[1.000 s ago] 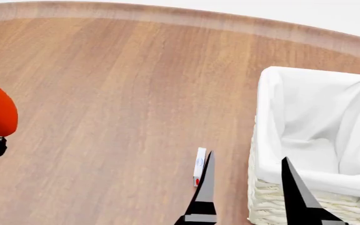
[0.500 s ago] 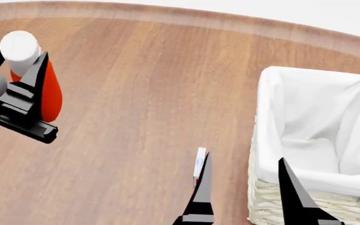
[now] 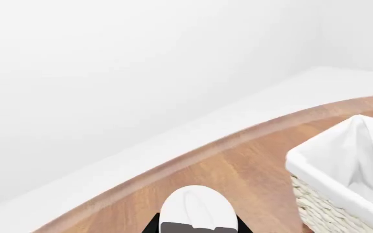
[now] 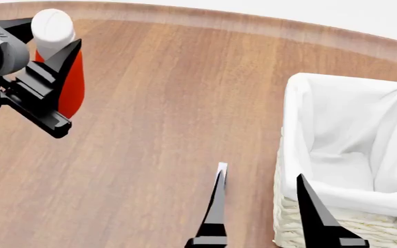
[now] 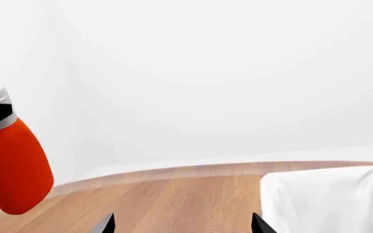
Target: Pick up the ketchup, and put it in the basket.
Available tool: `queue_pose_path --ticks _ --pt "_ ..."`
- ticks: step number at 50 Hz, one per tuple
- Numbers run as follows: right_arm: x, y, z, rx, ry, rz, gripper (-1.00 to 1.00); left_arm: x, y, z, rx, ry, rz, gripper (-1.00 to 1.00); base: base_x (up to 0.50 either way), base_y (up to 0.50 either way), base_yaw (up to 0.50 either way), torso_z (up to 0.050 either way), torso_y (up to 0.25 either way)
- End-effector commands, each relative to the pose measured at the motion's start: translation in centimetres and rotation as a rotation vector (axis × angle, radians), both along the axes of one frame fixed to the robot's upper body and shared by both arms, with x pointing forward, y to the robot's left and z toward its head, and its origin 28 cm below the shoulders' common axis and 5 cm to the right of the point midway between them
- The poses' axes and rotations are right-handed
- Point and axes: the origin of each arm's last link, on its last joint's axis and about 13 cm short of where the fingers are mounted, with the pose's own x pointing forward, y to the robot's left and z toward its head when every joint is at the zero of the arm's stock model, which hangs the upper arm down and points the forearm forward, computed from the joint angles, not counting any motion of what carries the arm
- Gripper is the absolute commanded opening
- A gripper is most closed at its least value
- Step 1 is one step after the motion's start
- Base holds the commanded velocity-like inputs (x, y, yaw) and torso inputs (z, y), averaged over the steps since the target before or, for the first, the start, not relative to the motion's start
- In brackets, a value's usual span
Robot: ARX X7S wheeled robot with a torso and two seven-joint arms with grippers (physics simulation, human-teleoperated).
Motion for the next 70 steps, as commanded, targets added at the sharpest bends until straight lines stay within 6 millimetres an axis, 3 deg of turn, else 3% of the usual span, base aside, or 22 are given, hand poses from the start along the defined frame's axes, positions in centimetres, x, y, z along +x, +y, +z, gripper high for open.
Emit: queue_pose_path --ticks 1,26,47,70 --pt "1.1 -0.4 0.1 -0.028 -0.012 -0.023 1.00 0.9 0.4 3.4 -0.023 -0.007 -0.103 -1.00 0.00 0.00 0.00 0.000 0.000" --pt "1.7 -0.5 2.9 -0.128 0.029 0.137 1.00 1.0 0.9 6.5 -0.185 0.059 -0.313 -1.00 0.00 0.00 0.00 0.000 0.001" --pt "1.2 0.5 4.5 -0.194 0.022 0.300 1.00 1.6 0.4 6.1 -0.167 0.117 -0.364 -1.00 0.00 0.00 0.00 0.000 0.000" --pt "3.5 1.6 5.5 -0.249 0.027 0.374 1.00 1.6 0.0 6.7 -0.154 0.115 -0.379 -1.00 0.00 0.00 0.00 0.000 0.000"
